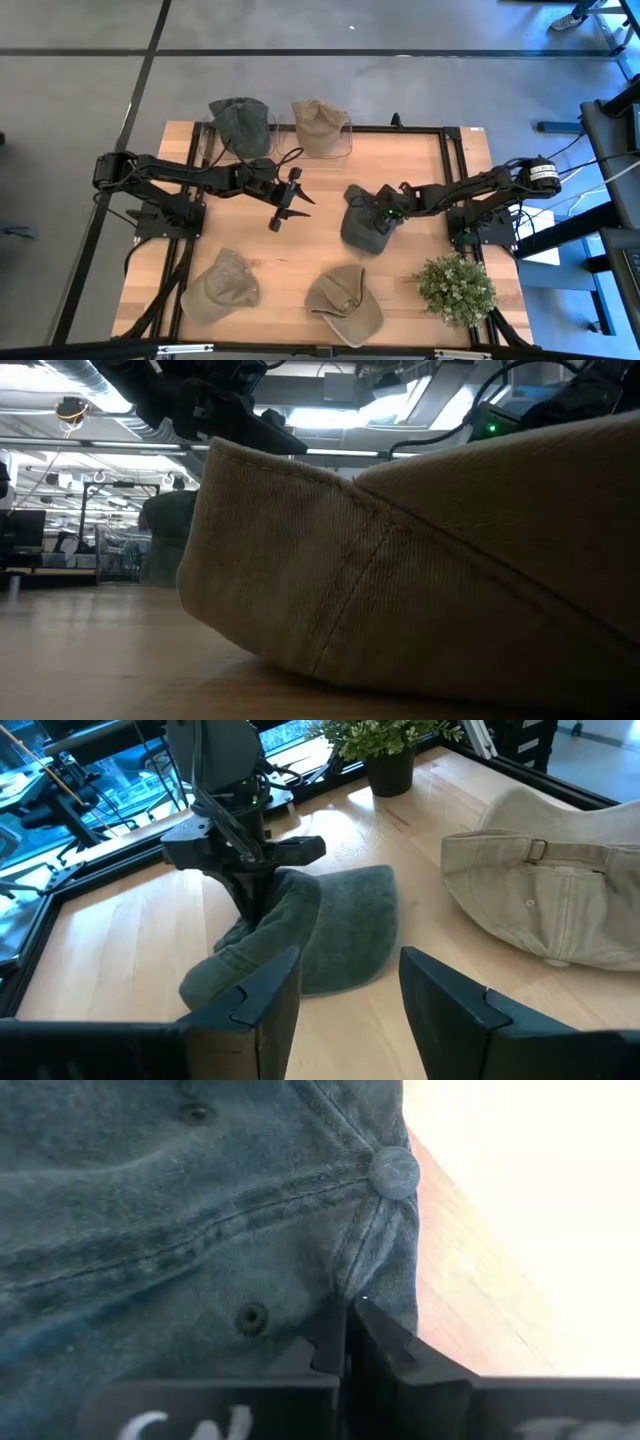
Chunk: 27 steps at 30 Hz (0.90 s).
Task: Pick & Place hat
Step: Put the blue cap into the left transparent bin
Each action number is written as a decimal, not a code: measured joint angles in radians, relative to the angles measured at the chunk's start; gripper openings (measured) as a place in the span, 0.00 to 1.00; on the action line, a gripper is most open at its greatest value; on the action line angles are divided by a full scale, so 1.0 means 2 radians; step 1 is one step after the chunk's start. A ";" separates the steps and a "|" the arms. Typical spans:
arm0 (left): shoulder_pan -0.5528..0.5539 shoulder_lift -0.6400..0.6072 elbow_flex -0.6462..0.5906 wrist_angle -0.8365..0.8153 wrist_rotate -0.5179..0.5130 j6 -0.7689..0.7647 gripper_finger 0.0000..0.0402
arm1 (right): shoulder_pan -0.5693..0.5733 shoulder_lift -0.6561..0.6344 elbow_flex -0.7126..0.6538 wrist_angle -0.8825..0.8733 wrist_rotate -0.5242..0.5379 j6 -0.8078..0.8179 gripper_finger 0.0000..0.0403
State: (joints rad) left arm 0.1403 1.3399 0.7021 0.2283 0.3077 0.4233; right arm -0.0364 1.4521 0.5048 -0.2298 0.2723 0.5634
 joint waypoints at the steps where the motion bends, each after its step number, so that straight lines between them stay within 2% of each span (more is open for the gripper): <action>1: 0.000 0.000 0.000 0.000 0.000 0.000 0.41 | 0.000 0.000 0.001 0.000 0.005 0.003 0.03; 14: 0.000 0.000 0.000 -0.004 0.000 -0.001 0.41 | 0.007 0.002 0.076 -0.020 0.071 -0.130 0.01; 21: 0.000 0.000 0.000 -0.004 0.001 -0.004 0.40 | 0.033 0.002 0.099 -0.016 0.110 -0.167 0.00; 27: 0.000 0.000 0.000 -0.004 0.004 -0.009 0.41 | 0.069 0.002 0.121 -0.019 0.174 -0.229 0.00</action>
State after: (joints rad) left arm 0.1394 1.3403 0.7017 0.2199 0.3153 0.4057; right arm 0.1014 1.4559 0.7473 -0.2685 0.6200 0.1053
